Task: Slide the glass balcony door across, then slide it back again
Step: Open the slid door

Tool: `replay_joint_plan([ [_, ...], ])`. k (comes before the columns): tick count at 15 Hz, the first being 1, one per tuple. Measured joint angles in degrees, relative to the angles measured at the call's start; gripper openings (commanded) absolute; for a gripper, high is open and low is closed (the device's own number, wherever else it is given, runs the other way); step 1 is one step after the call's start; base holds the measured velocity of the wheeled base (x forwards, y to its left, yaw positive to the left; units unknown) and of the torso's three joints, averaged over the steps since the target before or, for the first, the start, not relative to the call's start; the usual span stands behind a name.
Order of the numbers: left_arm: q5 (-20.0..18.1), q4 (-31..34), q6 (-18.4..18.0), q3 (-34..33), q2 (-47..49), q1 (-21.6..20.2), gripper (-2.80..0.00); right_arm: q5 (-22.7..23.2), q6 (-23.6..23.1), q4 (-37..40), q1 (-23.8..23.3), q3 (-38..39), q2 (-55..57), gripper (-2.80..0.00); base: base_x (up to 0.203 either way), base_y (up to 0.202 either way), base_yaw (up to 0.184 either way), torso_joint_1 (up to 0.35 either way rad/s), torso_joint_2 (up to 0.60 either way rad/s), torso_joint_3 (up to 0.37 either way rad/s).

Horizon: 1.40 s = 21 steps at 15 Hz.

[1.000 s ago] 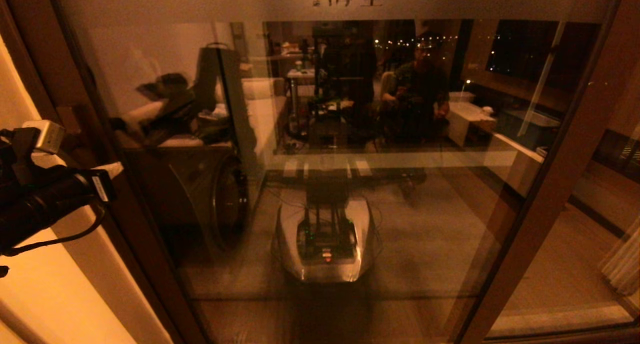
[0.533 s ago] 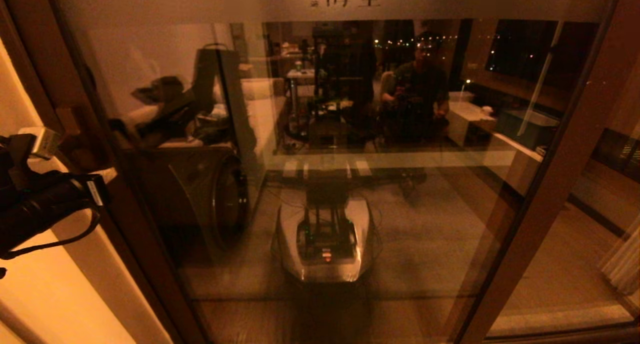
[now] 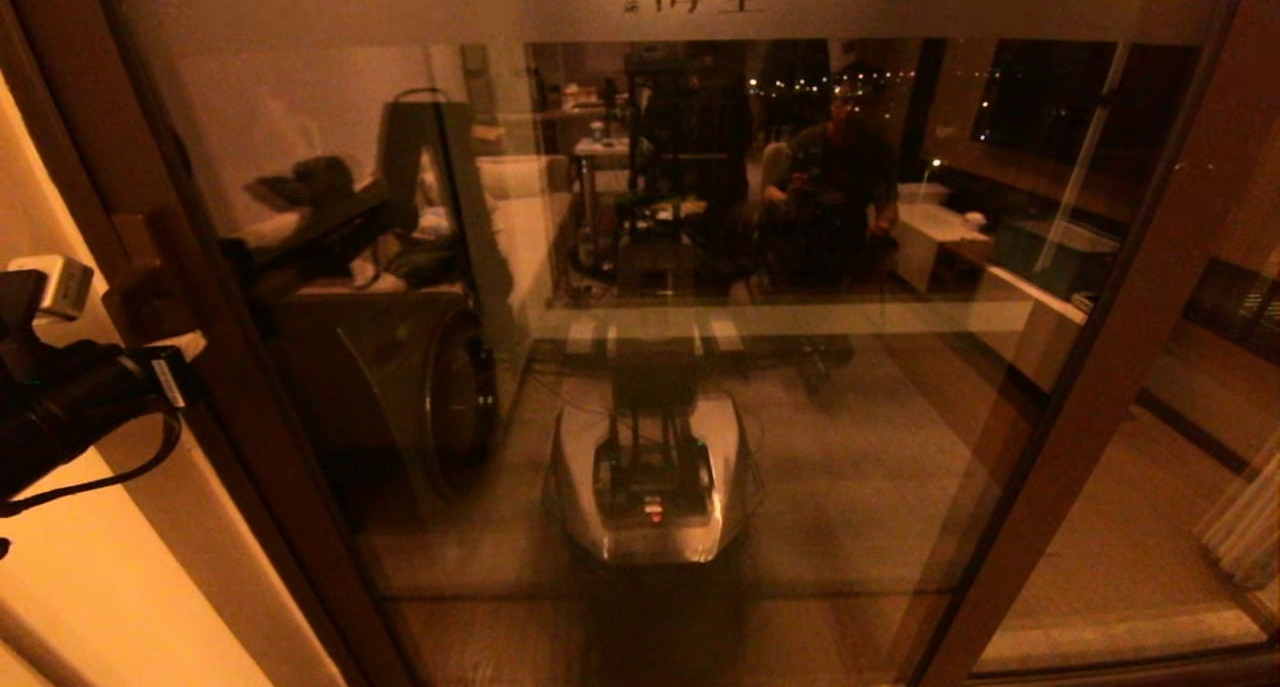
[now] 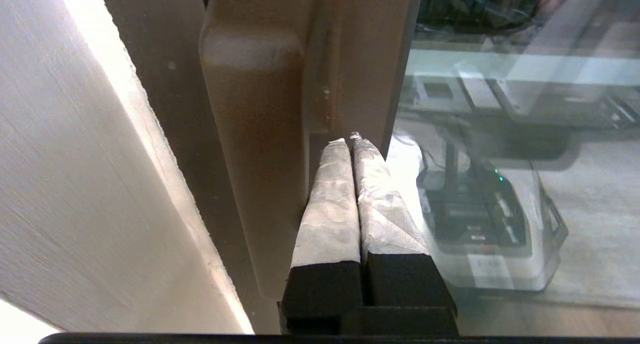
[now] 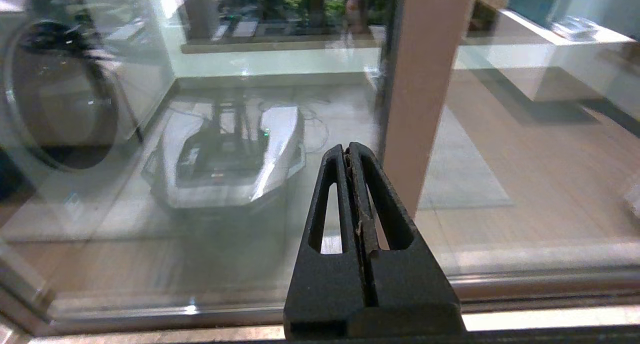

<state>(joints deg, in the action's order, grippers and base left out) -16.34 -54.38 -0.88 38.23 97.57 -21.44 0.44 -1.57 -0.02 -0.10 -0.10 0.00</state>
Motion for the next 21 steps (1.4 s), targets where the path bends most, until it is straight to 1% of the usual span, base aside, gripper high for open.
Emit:
replay_joint_plan([
  [5,-0.59,-0.13,-0.33,-0.11,0.25,-1.34,-2.8,0.0,0.01,0.02,-0.01,-0.01,0.0,-2.8,0.0,0.0,0.0,0.0,0.0,0.0],
  [7,-1.91,0.11,-0.3,-1.46,-1.16,-1.54,-2.8,0.0,0.03,0.02,-0.01,0.0,0.0,-2.8,0.0,0.0,0.0,0.0,0.0,0.0],
  [10,-5.27,0.11,-0.3,-7.17,-5.4,-1.56,-2.8,0.0,-0.05,0.02,0.02,0.0,0.0,-2.8,0.0,0.0,0.0,0.0,0.0,0.0],
  [12,-5.66,0.02,-0.17,-10.51,-7.98,-1.43,-2.8,0.0,0.01,0.02,0.02,-0.01,0.0,-2.8,0.0,0.0,0.0,0.0,0.0,0.0],
  [14,-5.71,0.0,0.0,-12.25,-9.44,-2.17,-2.8,0.01,0.0,0.02,0.02,0.0,0.0,-2.8,0.0,0.0,0.0,0.0,0.0,0.0],
  [17,-6.03,-0.05,0.09,-11.17,-9.97,-4.95,-2.8,-0.02,-0.01,0.0,0.0,0.0,0.0,-2.8,0.0,0.0,0.0,0.0,0.0,0.0],
  [21,-7.8,0.0,0.26,-6.28,-8.49,-9.04,-2.8,0.01,-0.01,0.02,0.02,0.0,0.0,-2.8,0.0,0.0,0.0,0.0,0.0,0.0],
])
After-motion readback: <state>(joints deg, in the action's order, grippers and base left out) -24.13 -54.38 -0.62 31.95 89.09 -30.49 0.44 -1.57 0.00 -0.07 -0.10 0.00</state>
